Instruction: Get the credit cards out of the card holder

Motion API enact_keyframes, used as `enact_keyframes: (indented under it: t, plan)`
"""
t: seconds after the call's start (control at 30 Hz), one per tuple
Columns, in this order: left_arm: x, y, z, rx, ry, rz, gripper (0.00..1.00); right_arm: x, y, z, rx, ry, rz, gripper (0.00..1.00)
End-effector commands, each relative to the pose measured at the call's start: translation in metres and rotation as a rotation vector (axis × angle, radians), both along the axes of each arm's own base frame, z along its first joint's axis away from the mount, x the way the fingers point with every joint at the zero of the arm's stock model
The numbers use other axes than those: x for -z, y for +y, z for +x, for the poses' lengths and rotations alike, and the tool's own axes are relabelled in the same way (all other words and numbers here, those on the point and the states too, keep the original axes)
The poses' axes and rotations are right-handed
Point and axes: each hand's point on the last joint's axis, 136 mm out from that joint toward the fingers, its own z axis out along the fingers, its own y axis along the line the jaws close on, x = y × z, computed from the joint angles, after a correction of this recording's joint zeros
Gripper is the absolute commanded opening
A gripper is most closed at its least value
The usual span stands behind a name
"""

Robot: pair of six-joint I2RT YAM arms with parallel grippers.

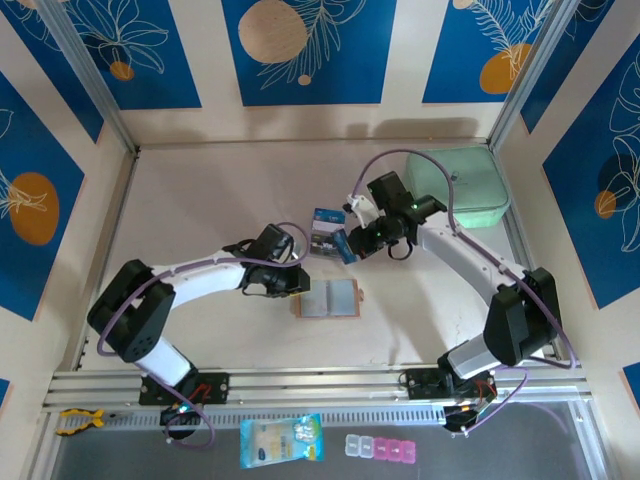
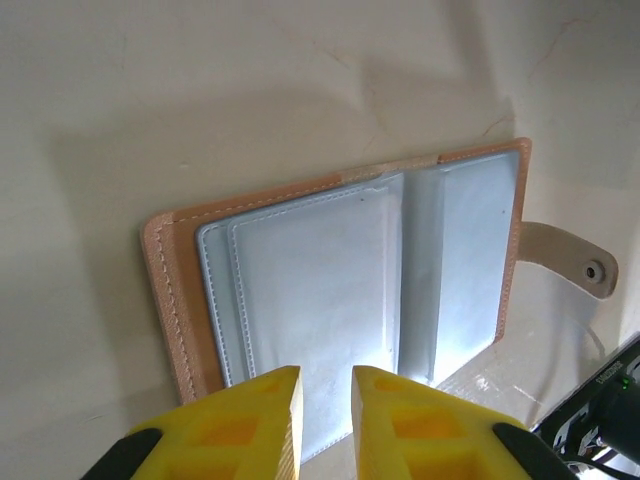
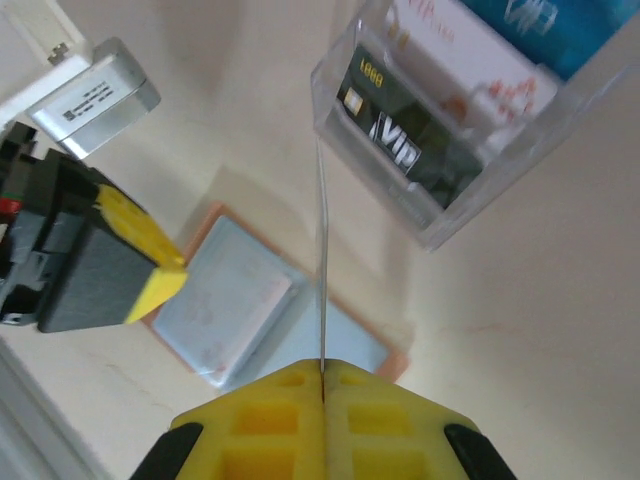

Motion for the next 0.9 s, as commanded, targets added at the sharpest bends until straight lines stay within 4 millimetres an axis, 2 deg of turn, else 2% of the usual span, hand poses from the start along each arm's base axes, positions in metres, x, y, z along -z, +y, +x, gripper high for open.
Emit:
enact_keyframes:
  t: [0.0,0.2,0.47,0.7,0.87]
  plan:
    - [-0.005,0.010,-0.005,0.014,-0.001,0.000,0.21,-0.008,-0.007,0.009,-0.184,-0.112,-0.132,0.00]
    - [-0.013,0.015,-0.006,-0.008,-0.017,-0.010,0.21,-0.020,-0.003,0.048,-0.272,-0.191,-0.186,0.00]
    - [-0.013,0.028,-0.013,-0.034,-0.021,0.023,0.21,0.000,0.006,0.092,-0.370,-0.185,-0.245,0.00]
    - [-0.014,0.033,-0.007,-0.063,-0.043,0.037,0.22,0.018,0.006,0.118,-0.426,-0.189,-0.294,0.00]
    - [-0.012,0.037,-0.011,-0.079,-0.031,0.041,0.22,0.023,0.010,0.122,-0.455,-0.180,-0.279,0.00]
